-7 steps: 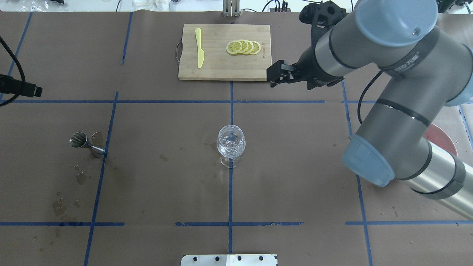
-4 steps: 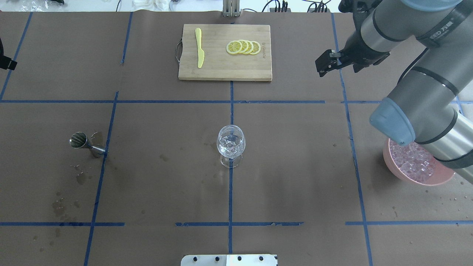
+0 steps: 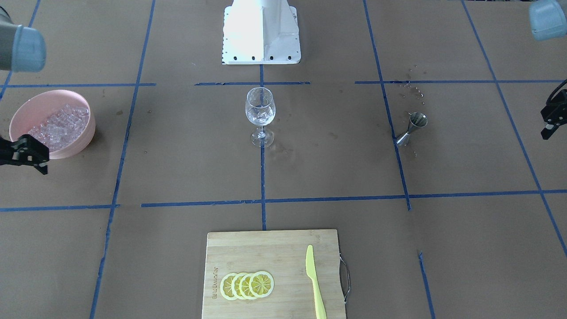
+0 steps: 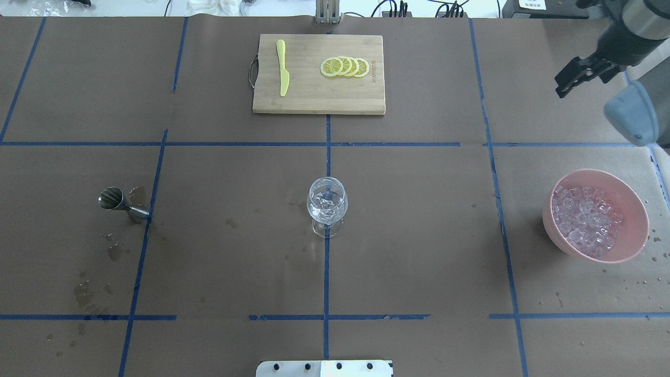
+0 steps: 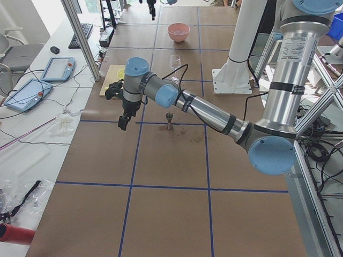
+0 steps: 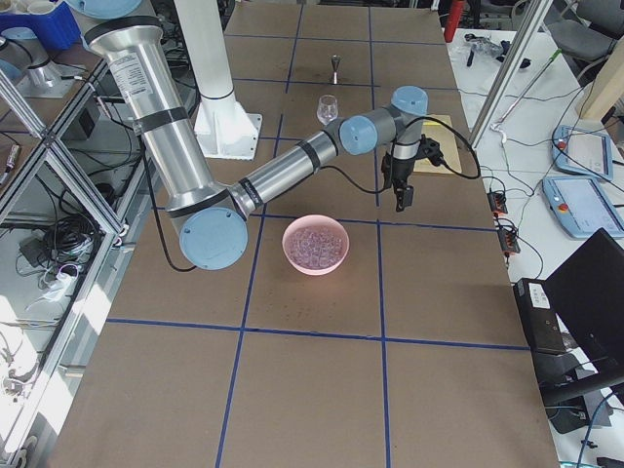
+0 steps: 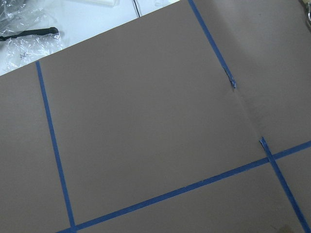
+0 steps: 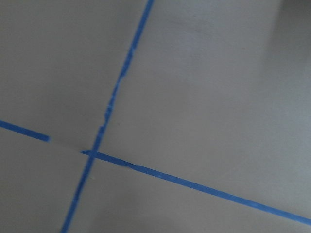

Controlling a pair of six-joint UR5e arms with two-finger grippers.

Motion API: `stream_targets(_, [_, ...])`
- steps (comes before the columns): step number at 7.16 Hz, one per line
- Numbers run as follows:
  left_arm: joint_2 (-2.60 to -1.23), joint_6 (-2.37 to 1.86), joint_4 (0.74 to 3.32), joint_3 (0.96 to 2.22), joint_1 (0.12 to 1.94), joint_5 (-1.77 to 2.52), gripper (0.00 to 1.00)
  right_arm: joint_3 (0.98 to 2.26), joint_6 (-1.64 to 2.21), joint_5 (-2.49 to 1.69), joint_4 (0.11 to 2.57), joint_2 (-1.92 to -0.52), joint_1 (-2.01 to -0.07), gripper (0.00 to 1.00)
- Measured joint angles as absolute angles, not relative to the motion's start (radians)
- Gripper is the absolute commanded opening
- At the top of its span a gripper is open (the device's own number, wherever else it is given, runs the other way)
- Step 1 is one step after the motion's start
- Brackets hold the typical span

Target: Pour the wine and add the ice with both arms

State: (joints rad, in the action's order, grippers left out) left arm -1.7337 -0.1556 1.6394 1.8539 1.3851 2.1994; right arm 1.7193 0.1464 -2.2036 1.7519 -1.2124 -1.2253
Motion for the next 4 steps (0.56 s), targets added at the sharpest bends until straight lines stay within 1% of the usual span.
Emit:
stream_targets(2, [-1.698, -0.085, 1.64, 1.813, 1.446, 2.229, 1.0, 1.611, -0.088, -2.295, 1.748, -1.27, -1.37, 1.0])
stream_targets(4, [-1.65, 0.011, 1.642, 1.745, 1.504, 2.29, 1.0, 1.566, -0.218, -2.338, 1.747, -1.329, -1.481, 1.0])
